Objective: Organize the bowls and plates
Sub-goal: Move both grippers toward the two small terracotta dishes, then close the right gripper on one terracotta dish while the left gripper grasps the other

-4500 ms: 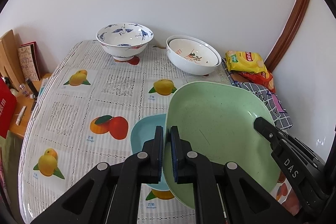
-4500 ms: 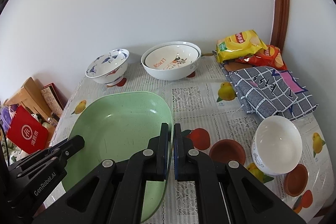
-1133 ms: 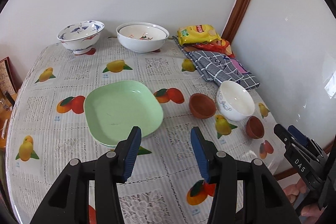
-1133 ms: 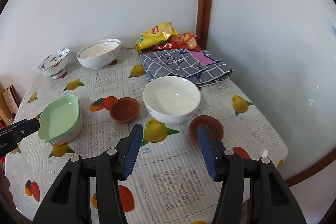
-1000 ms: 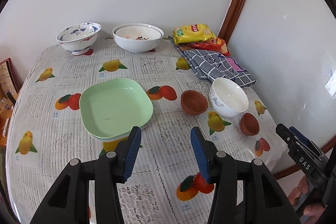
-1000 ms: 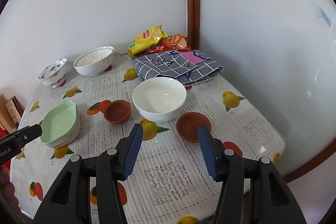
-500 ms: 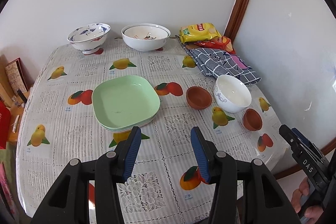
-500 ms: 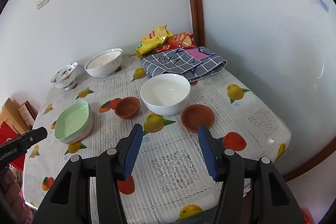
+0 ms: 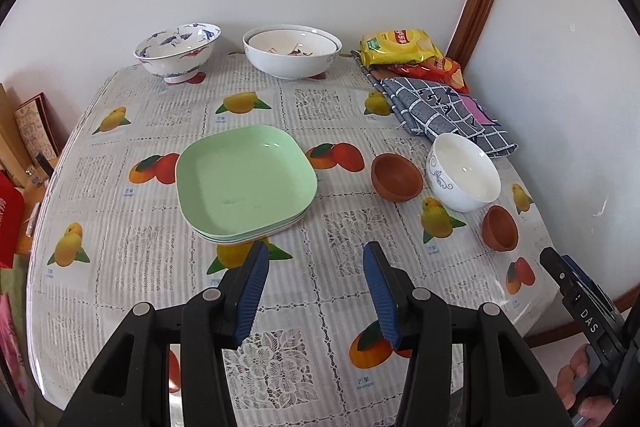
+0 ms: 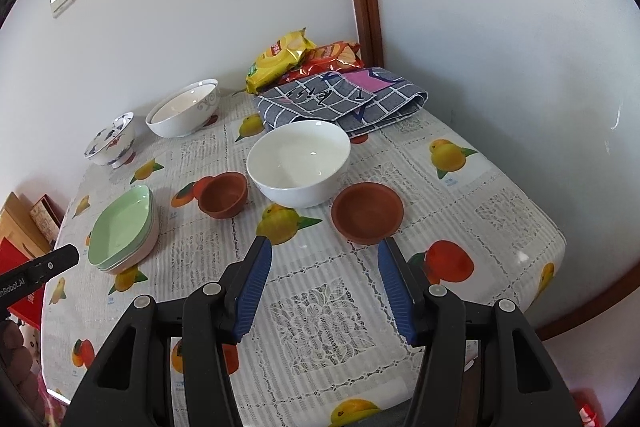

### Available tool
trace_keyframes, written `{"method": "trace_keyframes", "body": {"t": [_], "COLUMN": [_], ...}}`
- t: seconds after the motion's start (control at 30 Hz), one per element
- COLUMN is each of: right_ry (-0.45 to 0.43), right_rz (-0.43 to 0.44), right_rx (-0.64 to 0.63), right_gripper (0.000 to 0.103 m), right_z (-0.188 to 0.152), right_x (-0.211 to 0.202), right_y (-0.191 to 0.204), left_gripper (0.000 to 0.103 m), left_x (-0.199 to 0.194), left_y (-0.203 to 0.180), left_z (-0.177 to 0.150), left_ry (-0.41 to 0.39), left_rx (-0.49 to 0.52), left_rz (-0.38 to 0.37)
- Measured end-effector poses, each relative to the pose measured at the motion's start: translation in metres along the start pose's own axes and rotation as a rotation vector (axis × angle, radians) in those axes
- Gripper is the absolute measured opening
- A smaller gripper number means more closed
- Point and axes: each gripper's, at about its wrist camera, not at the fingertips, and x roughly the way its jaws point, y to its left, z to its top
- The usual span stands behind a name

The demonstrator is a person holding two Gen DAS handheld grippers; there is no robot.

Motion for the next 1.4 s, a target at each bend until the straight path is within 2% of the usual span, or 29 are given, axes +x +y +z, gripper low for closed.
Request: {"method": "trace_keyframes", "body": {"t": [0.23,0.67,1.0,1.23,1.3,1.4], "right_ry": [0.0,0.007,0.039,0.062,0.072,0.083], "right_rz": [0.027,0.018,0.052,0.058,0.052,0.042], "right_rx": [0.008,-0.04,-0.048,-0.064,-0.071,-0.065], "right_gripper": [0.055,0.055,0.055,0.048,0.043,0.043], "right_z": [0.005,0.026,0.057,0.076,0.08,0.084], "right_x": [0.007,0.015,0.055,0.086,0.096,0.105], "right_y": [-0.013,-0.029,-0.025,-0.018,-0.018,-0.027], "left_gripper": [0.047,0.047,0.047,0.046,0.046,0.046], "left_x": [0.004,0.037,0.081,0.115,0.126,0.139], "left_y": [-0.02,-0.058,-0.067,-0.071,-0.073,-0.075], "left_z": [0.002,0.013,0.035,0.055,0.06,0.065], "left_ry": [0.002,0.039,0.076,0.11,0.124,0.138], "left_rx": [0.035,0.074,0.055,0.035,0.036,0.047], "left_rz": [0.018,-0.027,-0.048,-0.067,-0.065,-0.053]}}
